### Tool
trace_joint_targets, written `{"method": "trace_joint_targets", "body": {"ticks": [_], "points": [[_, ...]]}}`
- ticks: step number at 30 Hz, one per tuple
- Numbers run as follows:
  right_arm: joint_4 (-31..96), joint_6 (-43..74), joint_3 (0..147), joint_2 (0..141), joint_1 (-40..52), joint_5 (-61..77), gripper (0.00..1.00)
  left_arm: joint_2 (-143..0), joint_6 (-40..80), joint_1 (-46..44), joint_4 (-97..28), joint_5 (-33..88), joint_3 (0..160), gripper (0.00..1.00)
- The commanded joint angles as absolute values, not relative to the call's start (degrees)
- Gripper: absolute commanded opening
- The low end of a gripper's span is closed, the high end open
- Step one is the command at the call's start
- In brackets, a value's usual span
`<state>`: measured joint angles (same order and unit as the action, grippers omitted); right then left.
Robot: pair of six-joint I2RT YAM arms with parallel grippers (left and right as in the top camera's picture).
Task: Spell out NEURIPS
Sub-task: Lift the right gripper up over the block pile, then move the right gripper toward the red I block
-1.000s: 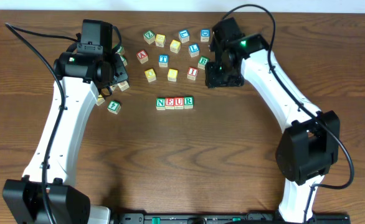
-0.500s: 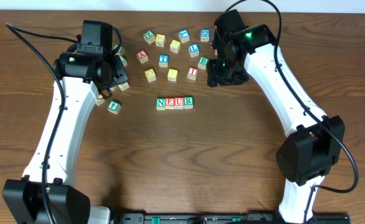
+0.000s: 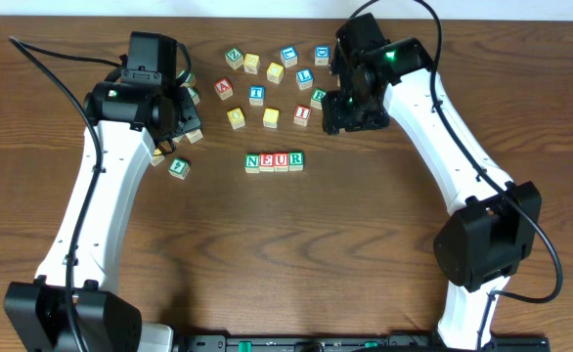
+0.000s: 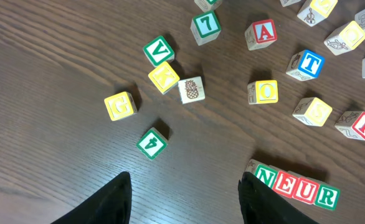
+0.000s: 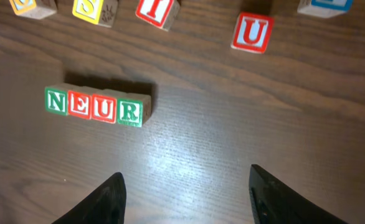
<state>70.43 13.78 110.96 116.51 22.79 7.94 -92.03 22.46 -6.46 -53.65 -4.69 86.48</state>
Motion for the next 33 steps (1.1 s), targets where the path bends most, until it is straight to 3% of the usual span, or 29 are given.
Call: {"method": "trace_joint_targets", "body": {"ticks": [1, 33], "points": [[69.14, 12.99, 112.4, 114.98, 23.03, 8.05, 0.59, -90.98, 22.09, -6.17, -53.93, -5.61, 87.11, 0.54], [57.78, 16.73, 112.4, 115.0, 24.51, 7.7, 0.61, -90.98, 19.07, -6.17, -50.78, -5.63, 87.11, 0.54]]}}
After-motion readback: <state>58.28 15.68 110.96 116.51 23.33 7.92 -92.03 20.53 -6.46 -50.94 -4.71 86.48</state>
